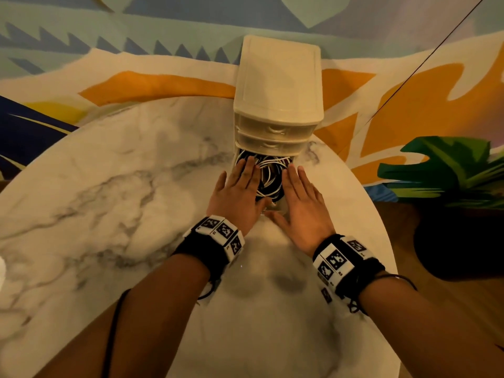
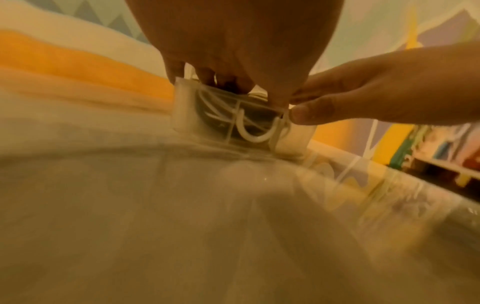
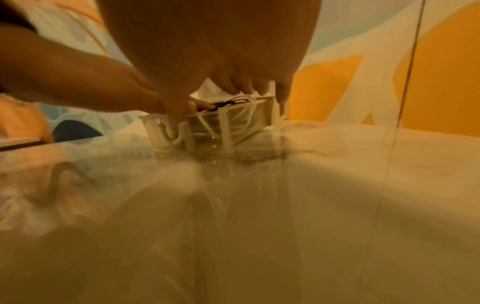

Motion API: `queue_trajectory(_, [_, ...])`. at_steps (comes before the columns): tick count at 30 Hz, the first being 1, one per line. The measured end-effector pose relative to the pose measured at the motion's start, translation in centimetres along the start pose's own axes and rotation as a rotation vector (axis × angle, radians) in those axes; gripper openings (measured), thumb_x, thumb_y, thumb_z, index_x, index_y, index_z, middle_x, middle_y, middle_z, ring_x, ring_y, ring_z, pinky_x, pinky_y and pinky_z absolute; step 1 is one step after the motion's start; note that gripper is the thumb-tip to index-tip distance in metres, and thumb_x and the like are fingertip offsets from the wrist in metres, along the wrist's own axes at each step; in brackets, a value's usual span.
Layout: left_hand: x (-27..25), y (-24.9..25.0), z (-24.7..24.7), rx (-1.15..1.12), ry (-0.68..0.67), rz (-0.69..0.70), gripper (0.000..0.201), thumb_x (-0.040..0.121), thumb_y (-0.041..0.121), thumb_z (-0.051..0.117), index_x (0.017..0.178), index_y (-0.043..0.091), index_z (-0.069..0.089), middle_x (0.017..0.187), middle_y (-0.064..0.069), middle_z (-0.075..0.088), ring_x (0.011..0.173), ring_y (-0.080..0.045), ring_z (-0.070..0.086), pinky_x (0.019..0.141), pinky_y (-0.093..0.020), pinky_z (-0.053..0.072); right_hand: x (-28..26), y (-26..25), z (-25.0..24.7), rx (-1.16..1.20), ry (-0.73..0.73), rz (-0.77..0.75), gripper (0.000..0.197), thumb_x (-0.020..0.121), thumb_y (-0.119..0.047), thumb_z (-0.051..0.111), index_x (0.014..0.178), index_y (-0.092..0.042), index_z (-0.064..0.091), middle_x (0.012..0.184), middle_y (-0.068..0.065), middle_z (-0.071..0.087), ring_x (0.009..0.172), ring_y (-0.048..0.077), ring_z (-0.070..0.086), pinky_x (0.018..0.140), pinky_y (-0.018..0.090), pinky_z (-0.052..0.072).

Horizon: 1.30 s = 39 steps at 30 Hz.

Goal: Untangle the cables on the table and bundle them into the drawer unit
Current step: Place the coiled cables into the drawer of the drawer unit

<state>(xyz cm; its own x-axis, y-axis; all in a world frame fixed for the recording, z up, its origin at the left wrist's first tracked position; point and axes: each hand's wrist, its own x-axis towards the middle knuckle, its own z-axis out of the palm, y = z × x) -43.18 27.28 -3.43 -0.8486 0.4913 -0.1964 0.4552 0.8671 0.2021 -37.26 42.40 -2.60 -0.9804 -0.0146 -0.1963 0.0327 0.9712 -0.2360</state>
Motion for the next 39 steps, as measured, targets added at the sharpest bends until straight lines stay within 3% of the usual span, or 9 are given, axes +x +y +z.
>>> queue_trajectory(4, [0.6,1.4,0.5,-0.116,-0.003,-0.062,0.070,0.095,0.049,0.034,0.150,0.018,0.002,0.158,0.002,-0.009,0.145,-0.015,-0.010,0.118,-0.042,0.004,0.0,0.5,0.3,-0.009,-0.011,-0.040,0.079,0.094,-0.050,0.040,0.152,-0.008,0.006,0.160,0.008,-0.001,0.148,0.018,-0.003,0.121,0.037,0.010])
queue_trajectory(8, [1.1,1.4,0.4,-0.131,0.024,-0.054,0.071,0.095,0.048,0.036,0.150,0.016,0.005,0.159,0.000,-0.006,0.146,-0.016,-0.007,0.118,-0.039,0.004,0.8,1.1,-0.4,-0.078,-0.046,-0.062,0.075,0.095,-0.051,0.036,0.151,-0.008,0.008,0.160,0.009,0.001,0.148,0.019,-0.001,0.119,0.034,0.006])
queue_trajectory(15, [0.1,1.1,0.2,-0.050,0.096,0.093,0.067,0.094,0.043,0.039,0.147,0.005,0.021,0.157,-0.010,0.014,0.144,-0.025,0.014,0.118,-0.040,0.013,1.9,1.8,-1.0,-0.111,-0.048,-0.071,0.073,0.095,-0.054,0.032,0.151,-0.012,0.012,0.160,0.005,0.005,0.148,0.017,0.002,0.119,0.037,0.010])
queue_trajectory(20, [0.4,1.0,0.6,0.033,0.056,0.132,0.063,0.098,0.038,0.032,0.149,0.008,0.010,0.158,-0.009,0.005,0.146,-0.022,0.006,0.117,-0.035,0.003,2.5,2.5,-1.0,-0.108,-0.031,-0.067,0.075,0.093,-0.057,0.031,0.151,-0.013,0.014,0.160,0.004,0.007,0.148,0.017,0.004,0.117,0.038,0.015])
queue_trajectory(28, [2.3,-0.2,-0.5,0.066,0.005,0.163,0.061,0.099,0.033,0.035,0.149,0.010,0.010,0.159,-0.006,0.005,0.145,-0.019,0.007,0.118,-0.032,0.005,3.5,2.1,-1.2,-0.110,0.043,-0.087,0.067,0.093,-0.048,0.046,0.147,-0.012,0.029,0.157,0.004,0.025,0.145,0.021,0.019,0.111,0.037,0.024])
queue_trajectory(30, [2.6,-0.4,-0.9,0.031,0.025,0.189,0.060,0.097,0.029,0.042,0.148,0.009,0.018,0.157,-0.008,0.013,0.144,-0.022,0.014,0.118,-0.034,0.011,3.8,1.9,-1.6,-0.080,0.069,-0.069,0.063,0.091,-0.046,0.053,0.143,-0.015,0.037,0.154,0.003,0.031,0.143,0.022,0.025,0.108,0.037,0.027])
queue_trajectory(32, [2.0,-0.4,-1.0,-0.031,0.094,0.207,0.056,0.091,0.020,0.053,0.141,0.004,0.034,0.150,-0.014,0.031,0.137,-0.030,0.032,0.113,-0.038,0.027,3.2,1.7,-1.5,-0.006,0.138,-0.029,0.057,0.087,-0.042,0.060,0.136,-0.017,0.048,0.146,0.004,0.043,0.135,0.024,0.036,0.102,0.039,0.032])
queue_trajectory(35, [0.7,-0.4,0.0,-0.085,0.225,0.150,0.047,0.082,0.010,0.064,0.126,0.000,0.052,0.131,-0.017,0.051,0.112,-0.034,0.054,0.090,-0.041,0.050,1.5,1.8,-0.3,0.154,0.316,0.020,0.045,0.083,-0.031,0.065,0.124,-0.013,0.059,0.121,0.007,0.057,0.111,0.030,0.052,0.088,0.044,0.045])
queue_trajectory(39, [0.9,-0.1,-0.1,-0.100,0.276,0.101,0.038,0.082,0.006,0.063,0.119,0.002,0.057,0.123,-0.012,0.055,0.103,-0.030,0.057,0.078,-0.039,0.053,1.6,3.0,0.6,0.201,0.347,-0.003,0.031,0.087,-0.027,0.059,0.113,-0.011,0.065,0.109,0.008,0.060,0.097,0.030,0.057,0.079,0.045,0.050])
